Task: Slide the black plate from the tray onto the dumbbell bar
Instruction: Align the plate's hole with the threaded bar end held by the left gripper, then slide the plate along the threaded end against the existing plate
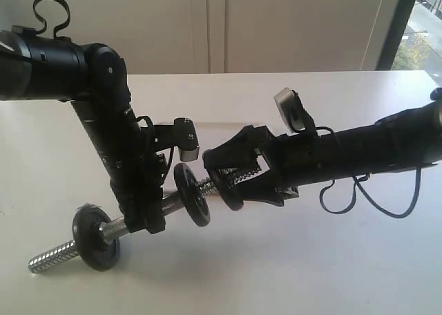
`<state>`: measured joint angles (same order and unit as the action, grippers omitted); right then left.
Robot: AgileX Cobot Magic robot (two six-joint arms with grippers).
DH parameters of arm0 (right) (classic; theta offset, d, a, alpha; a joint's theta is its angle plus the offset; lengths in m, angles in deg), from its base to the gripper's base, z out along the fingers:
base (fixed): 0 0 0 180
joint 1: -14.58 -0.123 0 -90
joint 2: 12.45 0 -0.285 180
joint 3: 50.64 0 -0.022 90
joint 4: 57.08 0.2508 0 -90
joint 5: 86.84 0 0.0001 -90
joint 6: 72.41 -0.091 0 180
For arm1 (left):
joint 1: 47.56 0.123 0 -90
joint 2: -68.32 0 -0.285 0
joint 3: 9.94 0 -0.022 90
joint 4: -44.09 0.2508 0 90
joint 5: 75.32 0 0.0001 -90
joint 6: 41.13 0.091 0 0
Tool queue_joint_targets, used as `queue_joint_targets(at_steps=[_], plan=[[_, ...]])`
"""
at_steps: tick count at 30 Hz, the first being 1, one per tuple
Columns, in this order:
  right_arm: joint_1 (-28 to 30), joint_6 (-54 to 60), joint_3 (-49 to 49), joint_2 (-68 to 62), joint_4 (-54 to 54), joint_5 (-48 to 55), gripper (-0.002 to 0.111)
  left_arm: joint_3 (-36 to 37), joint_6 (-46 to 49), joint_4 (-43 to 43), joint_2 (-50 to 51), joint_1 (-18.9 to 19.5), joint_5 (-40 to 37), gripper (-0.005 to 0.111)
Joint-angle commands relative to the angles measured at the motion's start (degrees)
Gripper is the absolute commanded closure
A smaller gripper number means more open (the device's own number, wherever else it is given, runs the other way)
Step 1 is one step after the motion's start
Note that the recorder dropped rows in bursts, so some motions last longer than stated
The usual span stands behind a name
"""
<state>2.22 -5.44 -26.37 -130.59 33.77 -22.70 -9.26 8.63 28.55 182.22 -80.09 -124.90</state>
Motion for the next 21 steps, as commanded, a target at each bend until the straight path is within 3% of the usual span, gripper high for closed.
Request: queue_joint_targets(at_steps=[1,7,12,17,21], plan=[[-1.53,-0.06,-0.24,0.85,3.74,4.10,0.108,-1.20,-0.30,-5.04,-2.71,-0.12,-1.01,0.107],[-2.12,-1.11,-0.24,0.85,3.74,2.92,0.104,-1.20,-0.30,-5.04,-2.71,-0.12,-1.01,0.107],[-2.12,-1.11,-0.24,0.85,3.74,3.59,0.076,-1.20,-0.30,-5.04,-2.71,-0.12,-1.01,0.107],[-2.12,-0.64,-0.24,0.85,2.17,4.58,0.034,-1.20,-0.30,-5.04,-2.71,-0.12,-1.01,0.107],[-2.12,-0.64,-0.24,0.85,1.45,4.63,0.027,-1.20,-0.30,-5.04,-2.71,-0.12,-1.01,0.107]])
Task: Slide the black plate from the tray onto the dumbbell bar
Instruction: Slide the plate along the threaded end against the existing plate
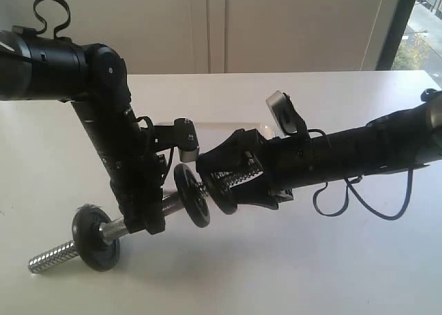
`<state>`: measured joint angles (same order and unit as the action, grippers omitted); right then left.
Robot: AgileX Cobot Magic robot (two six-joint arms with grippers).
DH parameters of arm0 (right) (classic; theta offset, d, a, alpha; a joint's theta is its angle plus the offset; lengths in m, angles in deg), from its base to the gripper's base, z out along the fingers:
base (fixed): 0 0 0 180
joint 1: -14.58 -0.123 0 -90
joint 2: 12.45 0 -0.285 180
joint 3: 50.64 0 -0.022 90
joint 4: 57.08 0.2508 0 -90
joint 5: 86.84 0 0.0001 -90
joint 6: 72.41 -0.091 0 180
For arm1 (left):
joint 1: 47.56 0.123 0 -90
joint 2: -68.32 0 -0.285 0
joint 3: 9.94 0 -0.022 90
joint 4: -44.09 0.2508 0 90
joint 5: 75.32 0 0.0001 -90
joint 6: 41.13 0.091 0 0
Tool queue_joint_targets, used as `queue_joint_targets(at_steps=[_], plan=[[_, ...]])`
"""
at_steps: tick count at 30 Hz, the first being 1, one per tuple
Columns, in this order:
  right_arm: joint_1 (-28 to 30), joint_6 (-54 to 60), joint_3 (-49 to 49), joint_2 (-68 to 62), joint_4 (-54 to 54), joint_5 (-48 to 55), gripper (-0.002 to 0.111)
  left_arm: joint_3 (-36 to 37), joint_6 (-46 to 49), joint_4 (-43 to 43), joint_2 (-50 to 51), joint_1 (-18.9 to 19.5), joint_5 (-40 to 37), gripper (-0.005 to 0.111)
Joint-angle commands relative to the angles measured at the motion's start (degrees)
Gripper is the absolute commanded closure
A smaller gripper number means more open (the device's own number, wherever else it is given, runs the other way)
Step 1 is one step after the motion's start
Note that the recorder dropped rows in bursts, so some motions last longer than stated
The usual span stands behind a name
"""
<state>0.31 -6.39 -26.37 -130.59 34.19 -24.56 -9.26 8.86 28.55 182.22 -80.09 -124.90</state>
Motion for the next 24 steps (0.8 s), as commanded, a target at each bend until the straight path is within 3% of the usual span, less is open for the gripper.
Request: queue_joint_targets(at_steps=[1,13,15,16,24], plan=[[-0.22,0.31,-0.24,0.85,1.04,6.72,0.027,-1.20,-0.53,-5.04,-2.71,-0.12,-1.01,0.107],[-0.22,1.17,-0.24,0.85,3.19,6.76,0.026,-1.20,-0.41,-5.01,-2.71,-0.12,-1.01,0.107],[-0.22,2.01,-0.24,0.85,2.34,7.21,0.014,-1.20,-0.27,-5.01,-2.71,-0.12,-1.01,0.107],[-0.22,3.55,-0.24,0.85,1.41,7.68,0.003,-1.20,-0.27,-5.01,-2.71,-0.12,-1.01,0.107],[0.01,4.16,-0.24,0.85,1.74,7.68,0.003,-1.20,-0.28,-5.01,-2.71,-0.12,-1.26,0.107]])
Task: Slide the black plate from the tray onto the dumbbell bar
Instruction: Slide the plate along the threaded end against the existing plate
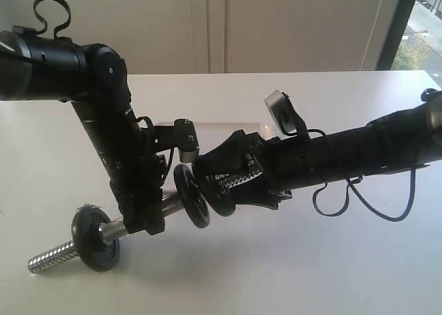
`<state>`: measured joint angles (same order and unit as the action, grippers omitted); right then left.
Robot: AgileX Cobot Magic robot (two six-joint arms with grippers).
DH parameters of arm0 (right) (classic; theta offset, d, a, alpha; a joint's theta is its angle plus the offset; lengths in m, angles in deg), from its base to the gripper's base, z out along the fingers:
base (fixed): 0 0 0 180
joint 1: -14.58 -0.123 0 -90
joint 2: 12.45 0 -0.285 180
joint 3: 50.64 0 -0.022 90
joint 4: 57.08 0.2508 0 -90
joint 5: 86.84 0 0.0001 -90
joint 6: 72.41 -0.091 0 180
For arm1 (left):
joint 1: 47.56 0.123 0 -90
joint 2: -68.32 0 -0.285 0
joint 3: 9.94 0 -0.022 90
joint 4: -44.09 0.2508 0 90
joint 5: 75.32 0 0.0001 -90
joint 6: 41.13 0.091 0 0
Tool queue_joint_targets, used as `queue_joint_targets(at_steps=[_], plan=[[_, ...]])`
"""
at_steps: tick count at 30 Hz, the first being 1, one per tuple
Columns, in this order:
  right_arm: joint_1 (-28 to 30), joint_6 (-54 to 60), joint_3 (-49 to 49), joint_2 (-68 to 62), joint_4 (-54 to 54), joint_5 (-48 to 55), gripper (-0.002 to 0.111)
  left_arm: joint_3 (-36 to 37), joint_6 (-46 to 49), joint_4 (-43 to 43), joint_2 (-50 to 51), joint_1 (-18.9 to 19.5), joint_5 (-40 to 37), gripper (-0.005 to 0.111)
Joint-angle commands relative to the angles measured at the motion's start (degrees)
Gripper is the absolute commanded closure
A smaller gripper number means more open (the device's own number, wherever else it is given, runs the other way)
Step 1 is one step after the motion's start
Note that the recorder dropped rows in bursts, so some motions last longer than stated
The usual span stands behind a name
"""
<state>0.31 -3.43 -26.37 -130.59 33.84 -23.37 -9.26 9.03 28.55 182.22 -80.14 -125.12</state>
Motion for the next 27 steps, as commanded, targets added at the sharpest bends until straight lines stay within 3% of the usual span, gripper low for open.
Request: queue_joint_targets(at_steps=[1,27], plan=[[0.00,1.19,-0.24,0.85,1.83,6.49,0.003,-1.20,-0.45,-5.01,-2.71,-0.07,-1.04,0.107],[0.03,1.04,-1.95,0.85,-2.41,5.97,0.003,-1.20,-0.45,-5.01,-2.83,-0.07,-1.37,0.107]])
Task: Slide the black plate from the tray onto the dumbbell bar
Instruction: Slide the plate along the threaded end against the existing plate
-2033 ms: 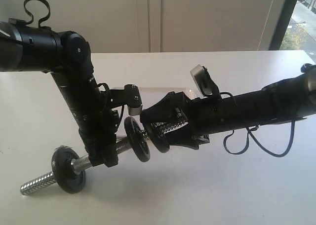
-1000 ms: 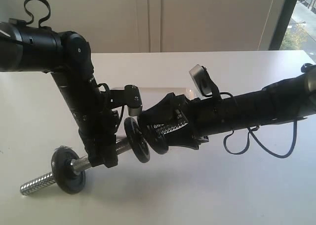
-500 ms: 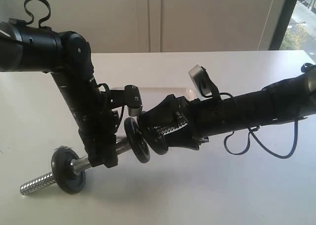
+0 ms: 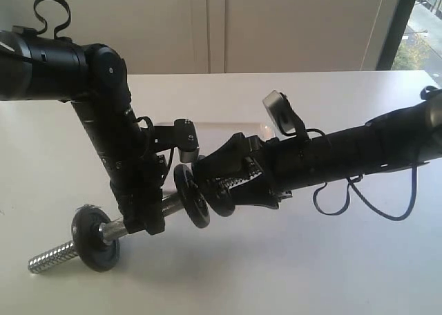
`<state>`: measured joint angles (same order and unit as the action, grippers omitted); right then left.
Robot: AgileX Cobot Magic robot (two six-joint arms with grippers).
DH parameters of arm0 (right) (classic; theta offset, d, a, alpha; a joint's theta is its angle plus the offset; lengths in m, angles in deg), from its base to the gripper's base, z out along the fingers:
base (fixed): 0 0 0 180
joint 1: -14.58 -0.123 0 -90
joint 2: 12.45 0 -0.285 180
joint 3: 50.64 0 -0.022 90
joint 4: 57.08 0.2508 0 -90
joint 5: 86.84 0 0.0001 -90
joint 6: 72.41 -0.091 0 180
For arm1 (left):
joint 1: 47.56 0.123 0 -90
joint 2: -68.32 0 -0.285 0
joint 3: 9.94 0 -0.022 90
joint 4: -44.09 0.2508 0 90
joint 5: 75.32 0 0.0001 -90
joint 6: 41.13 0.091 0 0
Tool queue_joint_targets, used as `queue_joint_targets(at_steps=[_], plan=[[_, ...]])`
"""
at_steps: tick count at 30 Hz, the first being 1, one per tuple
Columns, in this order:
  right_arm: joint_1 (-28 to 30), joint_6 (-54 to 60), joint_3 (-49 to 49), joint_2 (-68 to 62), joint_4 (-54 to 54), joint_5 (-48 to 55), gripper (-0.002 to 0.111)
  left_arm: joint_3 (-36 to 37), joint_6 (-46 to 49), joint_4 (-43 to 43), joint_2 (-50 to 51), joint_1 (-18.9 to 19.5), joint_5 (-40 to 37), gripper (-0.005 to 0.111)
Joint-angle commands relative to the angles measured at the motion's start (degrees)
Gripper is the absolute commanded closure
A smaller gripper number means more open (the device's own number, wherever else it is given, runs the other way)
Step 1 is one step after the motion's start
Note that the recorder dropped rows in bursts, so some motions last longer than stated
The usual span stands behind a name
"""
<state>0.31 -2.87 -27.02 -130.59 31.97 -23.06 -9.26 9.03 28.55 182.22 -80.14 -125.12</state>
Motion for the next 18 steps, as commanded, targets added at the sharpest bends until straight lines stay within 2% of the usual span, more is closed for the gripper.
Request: queue_joint_targets(at_steps=[1,18], plan=[[0.03,0.48,-1.43,0.85,-1.34,5.66,0.003,-1.20,-0.45,-5.01,-2.83,-0.07,-1.37,0.107],[0.03,0.48,-6.38,0.85,-8.60,6.18,0.003,-1.20,-0.35,-5.01,-2.83,-0.07,-1.41,0.107]])
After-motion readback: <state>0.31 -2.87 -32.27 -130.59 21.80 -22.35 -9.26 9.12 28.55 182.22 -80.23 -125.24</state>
